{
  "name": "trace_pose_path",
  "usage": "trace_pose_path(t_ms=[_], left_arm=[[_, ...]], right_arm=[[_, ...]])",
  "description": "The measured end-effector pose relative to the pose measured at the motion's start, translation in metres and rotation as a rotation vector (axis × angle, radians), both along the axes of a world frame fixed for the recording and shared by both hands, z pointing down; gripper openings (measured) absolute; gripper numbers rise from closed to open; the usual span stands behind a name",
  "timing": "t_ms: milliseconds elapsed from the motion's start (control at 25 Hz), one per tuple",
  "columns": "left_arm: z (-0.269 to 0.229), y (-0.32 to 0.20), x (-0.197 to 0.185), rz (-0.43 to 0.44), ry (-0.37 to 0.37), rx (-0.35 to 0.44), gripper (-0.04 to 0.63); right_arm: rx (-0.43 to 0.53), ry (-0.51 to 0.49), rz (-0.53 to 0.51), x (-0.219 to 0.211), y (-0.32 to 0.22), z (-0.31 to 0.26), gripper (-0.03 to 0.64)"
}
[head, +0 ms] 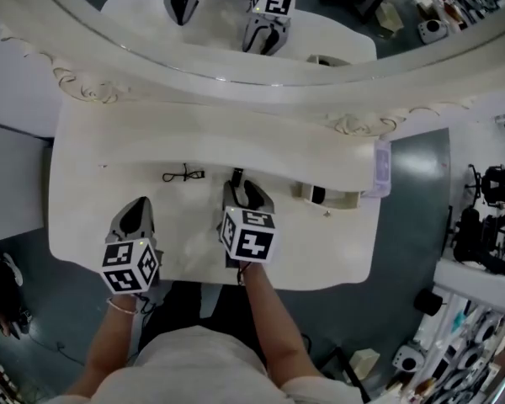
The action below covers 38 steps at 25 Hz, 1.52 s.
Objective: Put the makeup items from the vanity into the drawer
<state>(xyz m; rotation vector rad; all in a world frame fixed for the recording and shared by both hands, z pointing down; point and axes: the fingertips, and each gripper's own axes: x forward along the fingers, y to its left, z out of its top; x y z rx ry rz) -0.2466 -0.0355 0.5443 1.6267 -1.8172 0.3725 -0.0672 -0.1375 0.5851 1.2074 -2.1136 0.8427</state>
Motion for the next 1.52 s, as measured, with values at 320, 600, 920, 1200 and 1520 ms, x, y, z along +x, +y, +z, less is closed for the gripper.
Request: trace_pose_path(t_ms=[320, 600, 920, 1200, 1520], left_arm=[[0.016, -0.003, -0.007, 0.008, 0.031, -0.023, 0.003], [0.021, -0.001, -0.012, 0.001, 0.039, -0.031, 0.003], [0.02, 0.009, -0.006, -0.005, 0.045, -0.032, 0.003], [0.013, 0.012, 0.007, 0.008, 0.035, -0.016, 0.003], [0.002, 0.016, 0.047, 0.07, 0.04, 0.002, 0.003]], right_arm=[[-0.028, 0.063, 0.019, -0.005, -0.009, 0.02, 0.153], [-0.03, 0.11, 0.04, 0.0, -0.009, 0.024, 0.141], [-0.035, 0.124, 0.041, 0.004, -0.007, 0.025, 0.1], [-0.025, 0.088, 0.04, 0.018, 0.005, 0.013, 0.098], [-0.018, 0.042, 0.042, 0.043, 0.03, -0.009, 0.098]])
